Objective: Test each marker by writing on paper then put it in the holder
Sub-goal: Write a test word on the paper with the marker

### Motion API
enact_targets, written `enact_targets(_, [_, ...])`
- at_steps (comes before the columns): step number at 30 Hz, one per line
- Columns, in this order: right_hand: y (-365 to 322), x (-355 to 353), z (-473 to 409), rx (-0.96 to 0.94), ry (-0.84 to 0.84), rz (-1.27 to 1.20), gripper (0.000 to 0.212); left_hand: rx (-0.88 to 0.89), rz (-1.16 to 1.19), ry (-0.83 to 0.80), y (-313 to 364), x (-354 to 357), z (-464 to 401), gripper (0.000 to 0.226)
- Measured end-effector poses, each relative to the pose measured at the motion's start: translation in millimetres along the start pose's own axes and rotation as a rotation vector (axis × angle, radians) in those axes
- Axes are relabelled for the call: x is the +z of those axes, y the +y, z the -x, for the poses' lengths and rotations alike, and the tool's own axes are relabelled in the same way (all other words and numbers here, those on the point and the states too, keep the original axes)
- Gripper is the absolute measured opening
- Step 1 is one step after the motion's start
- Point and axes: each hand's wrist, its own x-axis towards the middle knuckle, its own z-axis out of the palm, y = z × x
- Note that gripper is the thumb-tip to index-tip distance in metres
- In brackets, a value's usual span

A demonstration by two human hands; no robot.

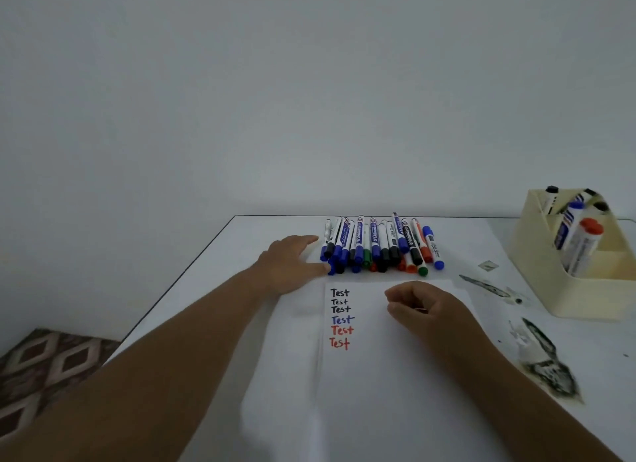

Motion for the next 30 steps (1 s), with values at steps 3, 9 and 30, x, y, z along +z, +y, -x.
enact_targets(3, [1, 0, -2, 0.001, -0.011, 0.001, 0.014, 0.0, -0.083, -0.076, -6, -5, -13, 0.097])
enact_targets(9, [0, 0, -3, 0.005, -0.019, -0.01, 0.014, 0.028, -0.256, -0.129, -10, -5, -20, 0.09])
enact_targets(30, [-4, -4, 0, 0.044, -0.005, -0.07, 0.013, -0.025, 0.085, 0.317, -53, -3, -4, 0.027])
